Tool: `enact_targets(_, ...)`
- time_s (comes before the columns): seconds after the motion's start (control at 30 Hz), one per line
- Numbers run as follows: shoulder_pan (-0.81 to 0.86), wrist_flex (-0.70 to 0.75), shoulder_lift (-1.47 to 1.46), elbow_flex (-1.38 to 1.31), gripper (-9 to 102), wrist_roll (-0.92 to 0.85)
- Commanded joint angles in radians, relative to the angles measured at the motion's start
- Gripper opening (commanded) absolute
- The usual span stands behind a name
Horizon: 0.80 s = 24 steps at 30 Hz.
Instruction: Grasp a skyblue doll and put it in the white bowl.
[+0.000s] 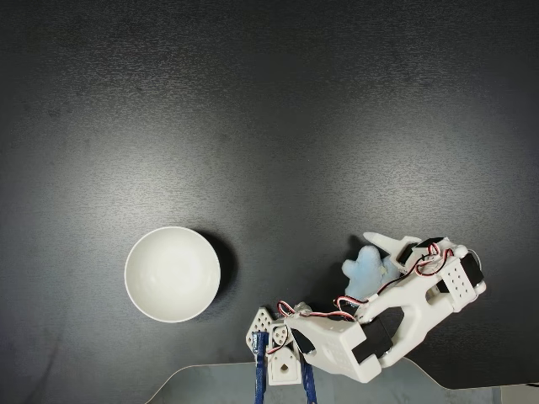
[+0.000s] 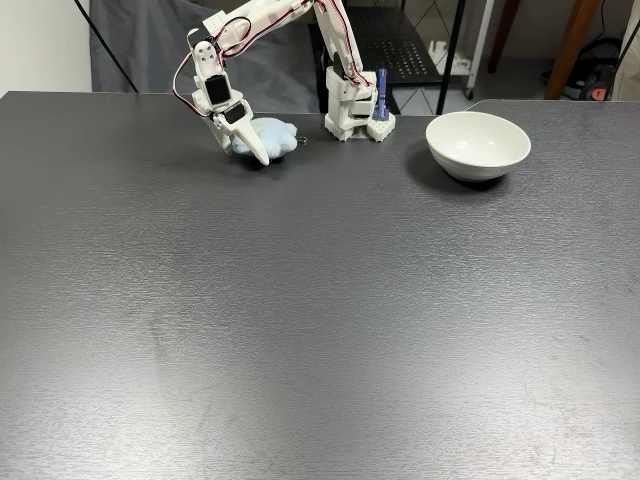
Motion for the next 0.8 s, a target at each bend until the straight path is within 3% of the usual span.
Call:
enact_targets(0.0,0.057,-0.002,0.144,-0.035,53,-0.011)
enact_targets(0.37,0.095,0.006,0.158,0.009,52,0.002)
enact_targets(0.77,0.106,0.120,0.445,0.298,52,0.006)
